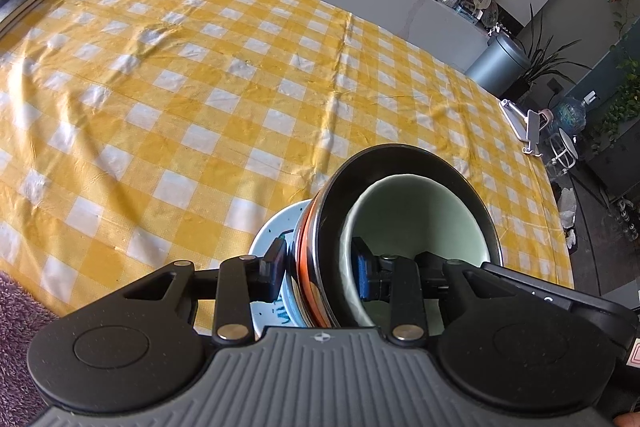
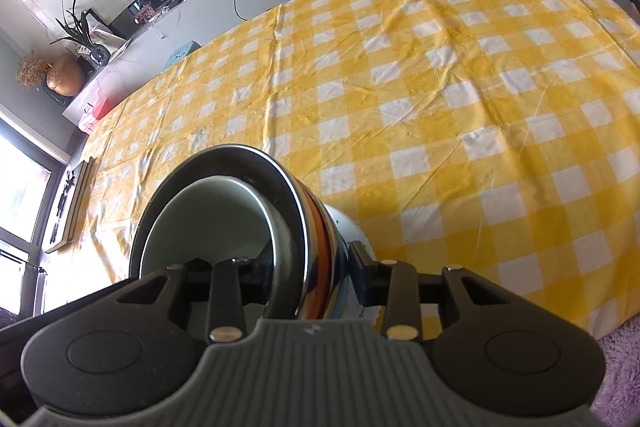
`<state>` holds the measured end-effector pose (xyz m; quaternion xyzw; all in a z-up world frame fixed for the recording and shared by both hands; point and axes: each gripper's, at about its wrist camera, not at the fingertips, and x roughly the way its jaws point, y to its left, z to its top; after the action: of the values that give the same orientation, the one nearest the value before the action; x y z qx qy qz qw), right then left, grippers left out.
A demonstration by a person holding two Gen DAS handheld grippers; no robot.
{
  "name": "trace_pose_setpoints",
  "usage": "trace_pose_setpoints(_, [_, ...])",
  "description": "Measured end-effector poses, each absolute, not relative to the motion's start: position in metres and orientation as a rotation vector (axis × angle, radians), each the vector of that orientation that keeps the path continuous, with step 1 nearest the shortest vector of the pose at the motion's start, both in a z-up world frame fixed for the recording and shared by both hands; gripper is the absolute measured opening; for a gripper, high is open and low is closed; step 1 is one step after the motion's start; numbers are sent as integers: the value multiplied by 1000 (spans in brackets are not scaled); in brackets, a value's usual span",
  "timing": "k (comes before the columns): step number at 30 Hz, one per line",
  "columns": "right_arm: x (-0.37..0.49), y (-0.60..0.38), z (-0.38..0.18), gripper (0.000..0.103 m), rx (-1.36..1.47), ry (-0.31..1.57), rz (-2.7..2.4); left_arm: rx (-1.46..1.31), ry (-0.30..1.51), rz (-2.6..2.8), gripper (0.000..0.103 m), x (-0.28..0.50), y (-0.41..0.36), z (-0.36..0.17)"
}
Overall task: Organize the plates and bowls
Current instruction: 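Carry the bowl stack over the painted plate and lower it onto the plates, then open both tools and pull back from the bowl stack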
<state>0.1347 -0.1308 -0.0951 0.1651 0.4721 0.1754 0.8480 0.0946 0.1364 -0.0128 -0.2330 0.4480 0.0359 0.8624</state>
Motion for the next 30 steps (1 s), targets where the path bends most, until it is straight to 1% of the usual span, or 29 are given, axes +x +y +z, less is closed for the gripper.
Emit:
trace_pose_setpoints(7, [136,-125,-95,36,339,990,379,-488,939,80,38,94,139,-12])
trace_pose_setpoints(14, [134,-124,-96,39,317,974,387,-485,939,78,38,94,139,-13])
trace_pose_setpoints(19, [134,-123,-95,40,314,970,387,-495,935,68,41,94,139,-13])
trace_pose_setpoints(24, [132,-124,-93,49,308,955,384,-488,928,67,42,94,138,-12])
trace_pose_setpoints(25, [132,-125,-93,54,308,950,383,-491,925,63,43,93,138,-11])
trace_pose_setpoints(27, [132,-127,-91,56,316,943,385,-505,906,51,52,92,139,-9])
trace_pose_setpoints(29, [131,-131,-89,62,325,935,382,-502,882,46,57,91,139,-4])
trace_pose_setpoints(30, [131,-133,-87,62,328,927,381,-496,867,43,59,89,139,0])
